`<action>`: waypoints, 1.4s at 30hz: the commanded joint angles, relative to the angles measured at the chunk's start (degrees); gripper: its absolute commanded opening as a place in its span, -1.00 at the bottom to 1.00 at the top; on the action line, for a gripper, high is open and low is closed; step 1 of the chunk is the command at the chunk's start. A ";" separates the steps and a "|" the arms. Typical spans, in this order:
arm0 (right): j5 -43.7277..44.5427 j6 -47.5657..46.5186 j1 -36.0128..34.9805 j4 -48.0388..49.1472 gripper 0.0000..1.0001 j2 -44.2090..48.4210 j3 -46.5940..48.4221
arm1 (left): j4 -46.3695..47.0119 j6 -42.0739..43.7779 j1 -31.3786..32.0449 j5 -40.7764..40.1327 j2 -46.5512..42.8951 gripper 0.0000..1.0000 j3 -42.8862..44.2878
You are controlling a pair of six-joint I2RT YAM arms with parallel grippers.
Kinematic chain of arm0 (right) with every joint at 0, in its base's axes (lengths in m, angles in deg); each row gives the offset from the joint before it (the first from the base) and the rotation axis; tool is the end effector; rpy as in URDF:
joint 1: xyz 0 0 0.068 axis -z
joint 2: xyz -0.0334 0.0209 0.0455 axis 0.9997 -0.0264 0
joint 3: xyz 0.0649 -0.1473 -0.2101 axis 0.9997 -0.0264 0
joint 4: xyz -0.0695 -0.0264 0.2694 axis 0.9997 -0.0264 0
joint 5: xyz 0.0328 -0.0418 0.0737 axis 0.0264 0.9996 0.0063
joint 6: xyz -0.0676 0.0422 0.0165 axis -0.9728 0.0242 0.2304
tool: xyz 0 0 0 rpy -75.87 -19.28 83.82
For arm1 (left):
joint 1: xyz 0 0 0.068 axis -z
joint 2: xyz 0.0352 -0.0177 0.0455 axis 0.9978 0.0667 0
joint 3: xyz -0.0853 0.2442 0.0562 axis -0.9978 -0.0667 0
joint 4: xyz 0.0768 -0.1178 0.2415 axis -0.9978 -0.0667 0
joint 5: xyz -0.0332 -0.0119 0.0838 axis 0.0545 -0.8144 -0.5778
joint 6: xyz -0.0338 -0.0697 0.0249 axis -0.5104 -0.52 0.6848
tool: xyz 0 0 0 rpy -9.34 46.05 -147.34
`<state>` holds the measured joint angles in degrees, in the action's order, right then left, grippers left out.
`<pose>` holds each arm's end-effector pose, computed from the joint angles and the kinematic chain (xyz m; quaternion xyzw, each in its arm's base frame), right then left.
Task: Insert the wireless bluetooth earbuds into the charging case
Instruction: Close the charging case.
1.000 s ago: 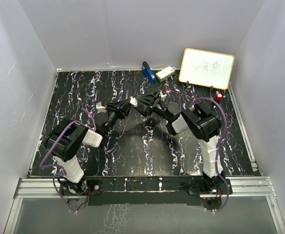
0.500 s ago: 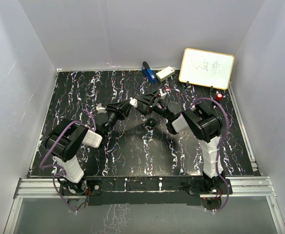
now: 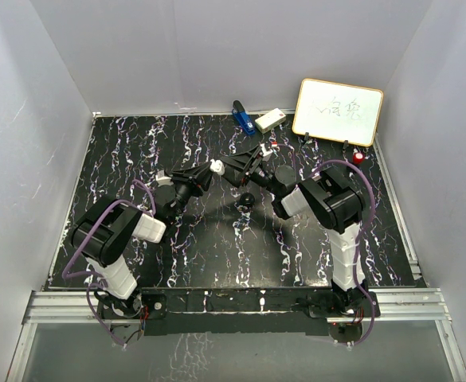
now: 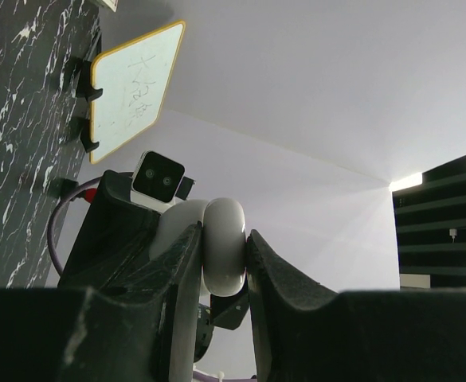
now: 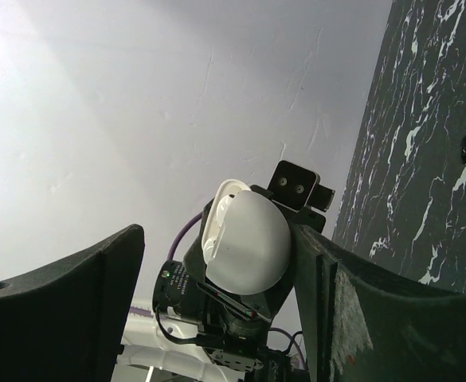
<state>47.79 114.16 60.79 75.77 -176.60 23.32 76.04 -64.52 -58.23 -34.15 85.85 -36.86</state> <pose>0.3662 0.2308 0.1341 0.1706 0.6112 0.7384 0.2285 0.2993 -0.1571 0.1527 -0.4404 0.4859 -0.7045 0.2714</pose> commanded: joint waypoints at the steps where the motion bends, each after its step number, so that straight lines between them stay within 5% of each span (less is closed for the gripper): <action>1: 0.20 -0.91 0.13 21.06 0.42 4.10 0.49 | 1.01 -0.66 0.25 -0.57 -2.92 -1.00 -0.81; 16: -0.08 -0.17 1.74 19.80 0.41 5.25 -1.38 | 0.12 -2.00 -0.39 -1.31 -3.63 -1.00 -2.44; 23: -0.92 -4.09 6.57 11.88 0.38 7.20 -6.08 | 0.50 1.21 -7.59 4.93 -3.70 -1.00 -1.86; 30: -2.13 -29.05 7.23 -22.05 0.41 19.49 -2.55 | -4.27 12.33 -18.05 17.68 -2.70 -1.00 2.02; 35: 6.59 -54.47 5.15 -50.09 0.49 29.41 3.66 | -13.67 23.31 -22.49 22.80 -1.13 -1.00 6.41; 42: 18.41 -70.26 3.03 -65.17 0.57 33.23 7.47 | -23.89 34.48 -22.44 26.47 4.11 -1.00 15.52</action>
<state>57.72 57.86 64.46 24.16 -144.45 28.17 57.70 -38.38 -81.16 -12.86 87.48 -26.06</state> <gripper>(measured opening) 0.780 0.246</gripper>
